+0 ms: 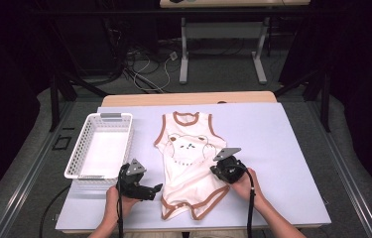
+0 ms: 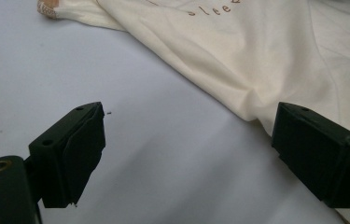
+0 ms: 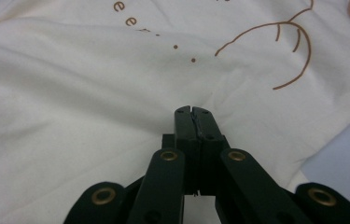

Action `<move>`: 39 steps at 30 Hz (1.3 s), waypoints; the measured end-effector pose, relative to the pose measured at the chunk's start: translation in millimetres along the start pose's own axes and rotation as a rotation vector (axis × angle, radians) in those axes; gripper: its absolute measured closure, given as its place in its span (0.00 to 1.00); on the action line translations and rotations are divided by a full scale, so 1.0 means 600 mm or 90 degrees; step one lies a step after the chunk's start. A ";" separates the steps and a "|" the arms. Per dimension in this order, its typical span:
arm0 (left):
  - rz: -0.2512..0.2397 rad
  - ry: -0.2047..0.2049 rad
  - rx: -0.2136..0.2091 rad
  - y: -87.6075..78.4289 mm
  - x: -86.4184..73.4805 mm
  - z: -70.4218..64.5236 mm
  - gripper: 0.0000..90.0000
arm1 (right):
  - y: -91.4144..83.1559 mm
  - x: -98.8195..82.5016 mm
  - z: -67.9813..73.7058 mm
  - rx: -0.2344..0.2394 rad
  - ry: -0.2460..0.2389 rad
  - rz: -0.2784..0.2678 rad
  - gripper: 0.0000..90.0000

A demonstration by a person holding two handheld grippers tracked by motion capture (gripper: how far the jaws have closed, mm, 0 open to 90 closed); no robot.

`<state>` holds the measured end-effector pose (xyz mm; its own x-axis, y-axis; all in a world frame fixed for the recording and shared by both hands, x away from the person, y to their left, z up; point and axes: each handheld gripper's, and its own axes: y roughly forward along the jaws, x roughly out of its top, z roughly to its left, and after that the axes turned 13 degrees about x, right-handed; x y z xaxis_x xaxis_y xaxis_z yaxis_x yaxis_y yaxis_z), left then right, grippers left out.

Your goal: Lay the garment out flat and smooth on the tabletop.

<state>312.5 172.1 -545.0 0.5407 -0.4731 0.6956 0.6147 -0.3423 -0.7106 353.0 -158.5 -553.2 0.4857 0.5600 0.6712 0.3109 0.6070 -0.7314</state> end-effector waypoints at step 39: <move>0.009 0.011 0.001 0.006 0.000 -0.004 0.10 | -0.018 0.005 0.100 0.105 -0.090 0.028 0.51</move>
<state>313.3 169.2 -547.9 0.5390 -0.4914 0.6841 0.6087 -0.3341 -0.7196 301.9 -129.2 -536.0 0.3727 0.6550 0.6574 0.1480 0.6574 -0.7389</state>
